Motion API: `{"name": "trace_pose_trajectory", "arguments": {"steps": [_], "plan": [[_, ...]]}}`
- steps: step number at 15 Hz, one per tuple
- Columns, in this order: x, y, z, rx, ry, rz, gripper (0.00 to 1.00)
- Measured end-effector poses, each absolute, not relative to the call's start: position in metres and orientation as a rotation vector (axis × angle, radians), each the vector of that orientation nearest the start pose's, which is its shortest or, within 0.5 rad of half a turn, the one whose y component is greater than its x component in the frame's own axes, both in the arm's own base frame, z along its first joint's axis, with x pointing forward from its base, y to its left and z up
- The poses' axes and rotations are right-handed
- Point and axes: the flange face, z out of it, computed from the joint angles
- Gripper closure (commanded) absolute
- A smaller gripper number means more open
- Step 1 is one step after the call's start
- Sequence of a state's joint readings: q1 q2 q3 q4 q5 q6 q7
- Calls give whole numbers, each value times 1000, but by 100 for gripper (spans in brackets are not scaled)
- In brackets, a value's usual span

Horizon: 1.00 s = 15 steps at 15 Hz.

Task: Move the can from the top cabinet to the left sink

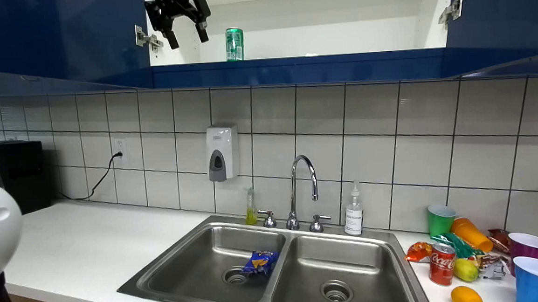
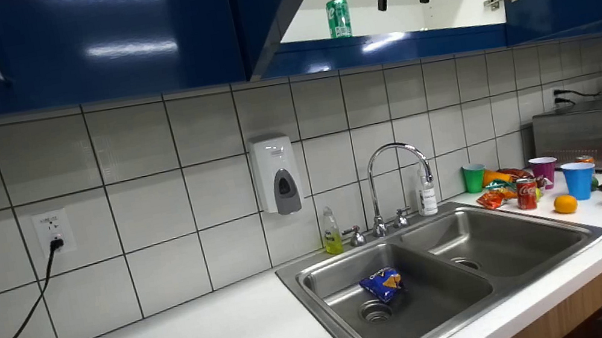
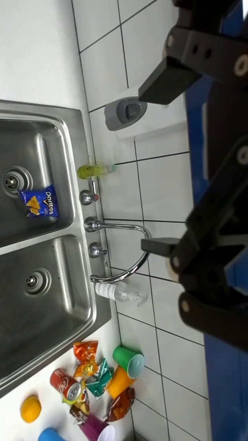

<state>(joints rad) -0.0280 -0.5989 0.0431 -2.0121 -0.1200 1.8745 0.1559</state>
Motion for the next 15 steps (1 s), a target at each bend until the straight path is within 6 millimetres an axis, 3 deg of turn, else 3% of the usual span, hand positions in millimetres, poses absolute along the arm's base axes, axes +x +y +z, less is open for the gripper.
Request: {"name": "trace_pose_trajectory", "arguments": {"steps": [7, 15], "plan": [[409, 7, 745, -3121, 193, -867, 0], [412, 7, 746, -3119, 192, -872, 0]]}}
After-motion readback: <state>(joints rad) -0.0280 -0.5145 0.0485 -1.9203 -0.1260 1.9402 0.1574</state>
